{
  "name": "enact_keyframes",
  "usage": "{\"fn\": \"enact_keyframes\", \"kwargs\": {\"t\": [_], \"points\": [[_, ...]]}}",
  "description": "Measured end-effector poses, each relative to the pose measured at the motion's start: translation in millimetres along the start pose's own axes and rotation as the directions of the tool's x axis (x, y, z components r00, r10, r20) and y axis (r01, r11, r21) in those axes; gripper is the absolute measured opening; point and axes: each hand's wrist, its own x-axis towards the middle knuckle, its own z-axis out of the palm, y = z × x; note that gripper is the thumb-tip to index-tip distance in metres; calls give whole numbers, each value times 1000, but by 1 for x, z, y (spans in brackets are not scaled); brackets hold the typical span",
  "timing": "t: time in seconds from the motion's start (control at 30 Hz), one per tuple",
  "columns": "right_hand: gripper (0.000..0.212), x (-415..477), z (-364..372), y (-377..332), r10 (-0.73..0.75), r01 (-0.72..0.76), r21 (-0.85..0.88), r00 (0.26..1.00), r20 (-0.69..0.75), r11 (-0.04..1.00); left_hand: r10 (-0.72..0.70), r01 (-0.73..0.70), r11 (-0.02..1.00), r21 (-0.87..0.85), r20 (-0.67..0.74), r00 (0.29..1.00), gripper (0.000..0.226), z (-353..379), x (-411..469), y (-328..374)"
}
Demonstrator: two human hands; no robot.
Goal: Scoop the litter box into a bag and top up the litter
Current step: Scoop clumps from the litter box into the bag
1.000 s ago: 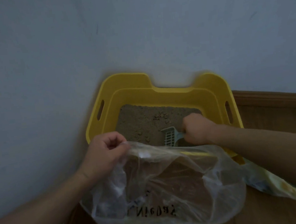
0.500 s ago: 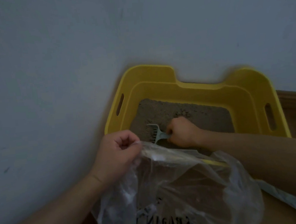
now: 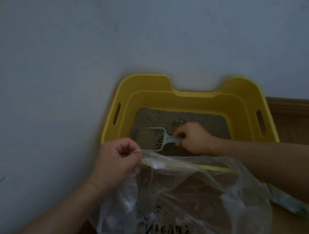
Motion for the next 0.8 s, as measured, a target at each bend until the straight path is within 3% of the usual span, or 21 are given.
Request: {"fn": "enact_keyframes", "kwargs": {"t": [0.3, 0.53, 0.8], "points": [[15, -47, -47, 21, 90, -87, 26, 977, -193, 996, 3, -4, 1000, 17, 83, 997, 11, 12, 0, 8], [16, -83, -70, 27, 83, -83, 10, 970, -230, 996, -15, 12, 999, 33, 89, 996, 7, 16, 1, 20], [18, -112, -84, 22, 50, -56, -20, 974, -222, 998, -57, 46, 993, 109, 103, 993, 21, 15, -5, 22]]}}
